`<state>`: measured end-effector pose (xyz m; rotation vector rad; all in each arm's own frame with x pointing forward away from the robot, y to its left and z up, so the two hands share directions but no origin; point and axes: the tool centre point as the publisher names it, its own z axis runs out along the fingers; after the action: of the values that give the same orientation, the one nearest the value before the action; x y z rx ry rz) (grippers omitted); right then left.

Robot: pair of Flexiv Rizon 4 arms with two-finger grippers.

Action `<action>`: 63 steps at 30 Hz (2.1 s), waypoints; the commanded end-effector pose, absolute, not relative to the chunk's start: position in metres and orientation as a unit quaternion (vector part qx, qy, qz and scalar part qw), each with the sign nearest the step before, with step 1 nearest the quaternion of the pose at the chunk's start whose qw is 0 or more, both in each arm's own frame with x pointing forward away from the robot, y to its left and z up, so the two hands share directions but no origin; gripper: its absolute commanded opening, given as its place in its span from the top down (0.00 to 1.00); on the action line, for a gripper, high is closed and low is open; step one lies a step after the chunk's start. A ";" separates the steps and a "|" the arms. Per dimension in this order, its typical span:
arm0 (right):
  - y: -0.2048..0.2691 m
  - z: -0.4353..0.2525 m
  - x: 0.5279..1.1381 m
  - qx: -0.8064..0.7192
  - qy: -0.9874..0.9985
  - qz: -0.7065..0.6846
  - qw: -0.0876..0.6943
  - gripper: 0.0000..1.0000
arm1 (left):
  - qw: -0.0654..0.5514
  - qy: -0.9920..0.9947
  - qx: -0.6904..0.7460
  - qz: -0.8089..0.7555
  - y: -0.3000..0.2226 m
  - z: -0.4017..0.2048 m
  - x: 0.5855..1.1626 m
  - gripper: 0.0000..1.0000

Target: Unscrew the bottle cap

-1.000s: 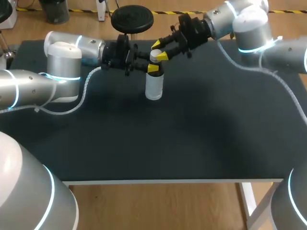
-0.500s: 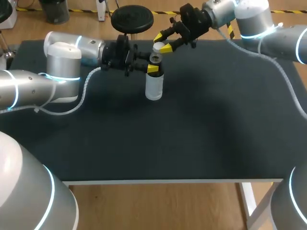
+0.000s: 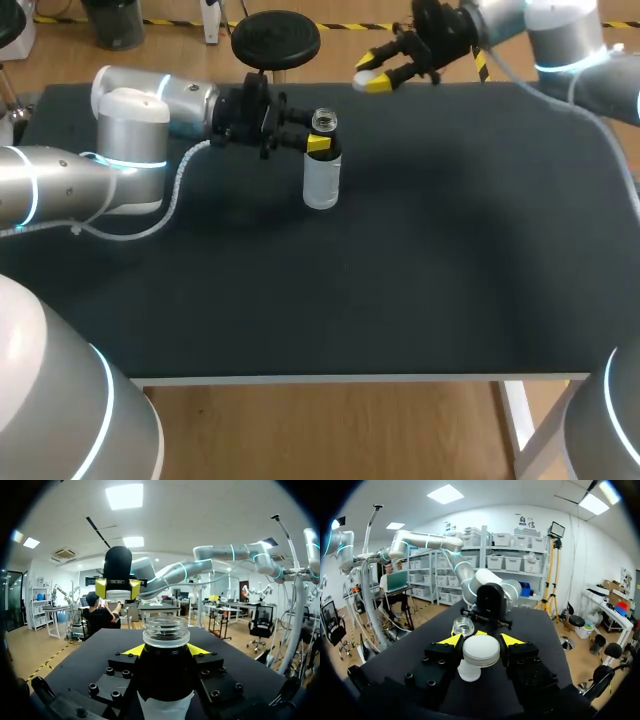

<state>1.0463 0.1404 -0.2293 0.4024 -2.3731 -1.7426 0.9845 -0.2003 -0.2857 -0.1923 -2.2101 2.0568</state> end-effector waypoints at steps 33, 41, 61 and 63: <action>0.022 -0.289 1.049 -0.089 -0.822 -0.555 -0.093 1.00 | 0.058 -0.729 -0.064 0.679 -0.200 -0.286 0.985 1.00; 0.026 -0.320 1.052 -0.118 -0.810 -0.567 -0.089 1.00 | 0.058 -0.729 -0.064 0.679 -0.200 -0.286 0.985 1.00; 0.029 -0.378 1.050 -0.174 -0.827 -0.527 -0.089 1.00 | 0.058 -0.729 -0.064 0.679 -0.200 -0.286 0.985 1.00; 0.030 -0.383 1.049 -0.179 -0.828 -0.525 -0.082 1.00 | 0.058 -0.729 -0.064 0.679 -0.200 -0.286 0.985 1.00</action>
<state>1.0490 0.0277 -0.3770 -0.5902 -2.7496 -1.7430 0.9844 -0.2003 -0.2857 -0.1923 -2.2103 2.0569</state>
